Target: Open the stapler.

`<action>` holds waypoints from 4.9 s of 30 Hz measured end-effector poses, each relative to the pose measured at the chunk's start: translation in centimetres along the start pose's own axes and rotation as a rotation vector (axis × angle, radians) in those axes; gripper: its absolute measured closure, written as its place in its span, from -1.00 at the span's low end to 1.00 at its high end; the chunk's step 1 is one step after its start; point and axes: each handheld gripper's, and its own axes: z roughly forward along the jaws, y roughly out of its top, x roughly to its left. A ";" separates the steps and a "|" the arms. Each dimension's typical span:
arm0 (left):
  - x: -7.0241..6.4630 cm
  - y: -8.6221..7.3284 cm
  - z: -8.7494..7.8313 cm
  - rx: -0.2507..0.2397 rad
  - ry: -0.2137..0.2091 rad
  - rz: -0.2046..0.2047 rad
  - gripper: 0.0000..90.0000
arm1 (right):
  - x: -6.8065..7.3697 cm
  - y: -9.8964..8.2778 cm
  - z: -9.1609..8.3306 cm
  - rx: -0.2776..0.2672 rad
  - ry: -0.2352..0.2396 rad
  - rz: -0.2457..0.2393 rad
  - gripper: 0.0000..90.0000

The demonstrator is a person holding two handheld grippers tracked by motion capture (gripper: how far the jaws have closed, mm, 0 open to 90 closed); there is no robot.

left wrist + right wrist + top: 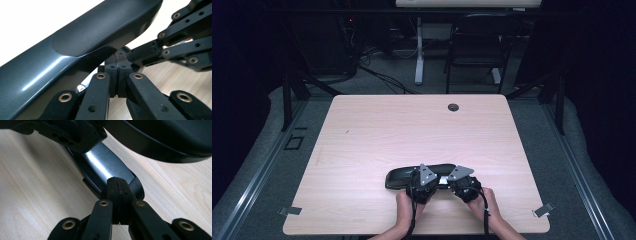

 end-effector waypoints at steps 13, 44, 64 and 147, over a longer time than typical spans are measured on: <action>-0.3 -0.3 -0.1 -0.054 0.042 -0.051 1.00 | 0.1 -0.2 0.0 -0.012 -0.008 0.008 1.00; 0.9 1.7 -2.6 -0.173 0.051 -0.071 1.00 | -0.1 -0.2 0.0 -0.019 -0.001 0.005 1.00; 2.0 2.6 -4.7 -0.242 0.068 -0.086 1.00 | -0.1 -0.2 0.0 -0.010 0.008 0.005 1.00; 7.2 3.6 -10.8 -0.229 0.035 -0.187 1.00 | -0.4 0.1 0.0 0.014 0.028 0.000 1.00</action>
